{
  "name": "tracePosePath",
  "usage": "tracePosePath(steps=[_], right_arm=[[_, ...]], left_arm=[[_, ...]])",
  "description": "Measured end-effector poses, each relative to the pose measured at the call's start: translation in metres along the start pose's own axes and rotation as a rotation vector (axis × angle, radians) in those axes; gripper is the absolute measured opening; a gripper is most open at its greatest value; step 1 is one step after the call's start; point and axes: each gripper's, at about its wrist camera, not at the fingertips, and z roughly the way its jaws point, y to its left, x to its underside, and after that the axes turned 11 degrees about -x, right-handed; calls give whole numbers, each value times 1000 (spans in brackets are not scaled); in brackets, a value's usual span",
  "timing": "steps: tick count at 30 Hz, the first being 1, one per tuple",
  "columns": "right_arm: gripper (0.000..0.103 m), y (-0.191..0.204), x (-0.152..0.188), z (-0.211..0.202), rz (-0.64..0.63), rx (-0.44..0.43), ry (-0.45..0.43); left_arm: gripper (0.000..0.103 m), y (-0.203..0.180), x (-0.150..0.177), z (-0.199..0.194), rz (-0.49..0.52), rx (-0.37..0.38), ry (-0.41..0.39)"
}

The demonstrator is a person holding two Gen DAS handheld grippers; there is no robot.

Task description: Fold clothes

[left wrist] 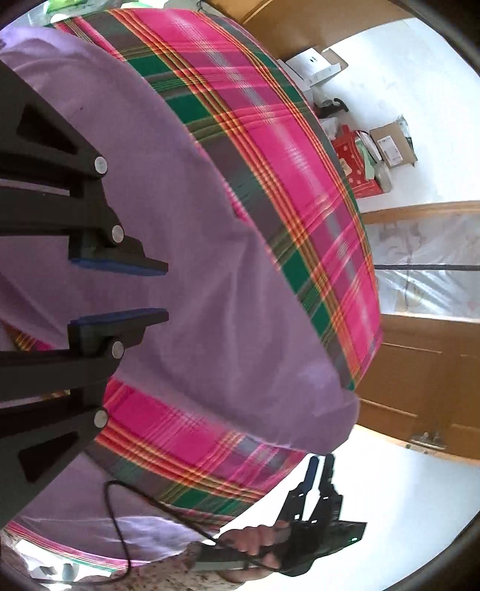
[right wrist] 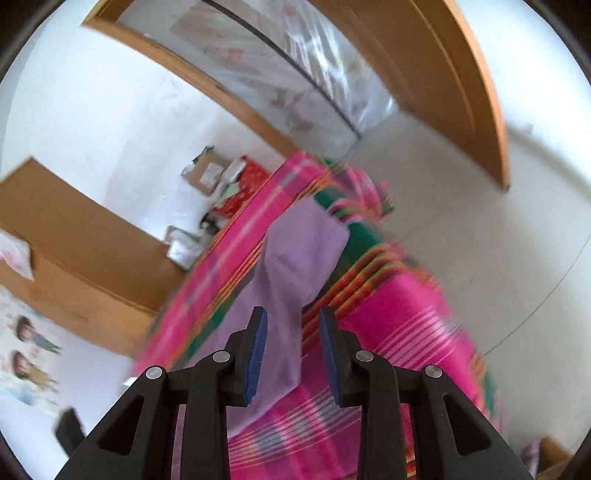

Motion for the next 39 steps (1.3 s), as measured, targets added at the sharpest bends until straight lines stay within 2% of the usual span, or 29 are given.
tracePosePath(steps=[3,8,14,17,21,24,25,28,32,35,37,39], right_arm=[[31,-5,-1,5,45,-63,17],[35,-10,-6,22,65,-12,33],[35,-9,-15,32,56,-16,34],[35,-17,-24,36,109,-14,1],[29,-25,-34,34,168,-31,-65],[10,-22,-37,28,127,7,-105],[7,-18,-36,23,99,29,-129],[4,-8,-34,9,8,92,-193],[3,-2,-36,-1,-68,123,-200],[6,-10,-35,2,-42,92,-135],[13,-9,-33,4,-47,69,-118],[34,-8,-31,6,-56,46,-105]], left_arm=[[18,-7,5,2,17,-11,11],[19,-19,15,6,56,-21,28],[19,-22,22,15,71,-34,66],[19,-21,23,18,64,-26,75],[19,-19,22,20,53,-20,83],[19,-18,21,21,43,-16,87],[19,-17,21,21,40,-15,88],[19,-17,20,22,39,-13,89],[19,-16,20,23,31,-9,92],[19,-16,20,24,27,-6,92],[19,-15,20,24,25,-4,93],[19,-15,20,24,23,-3,94]])
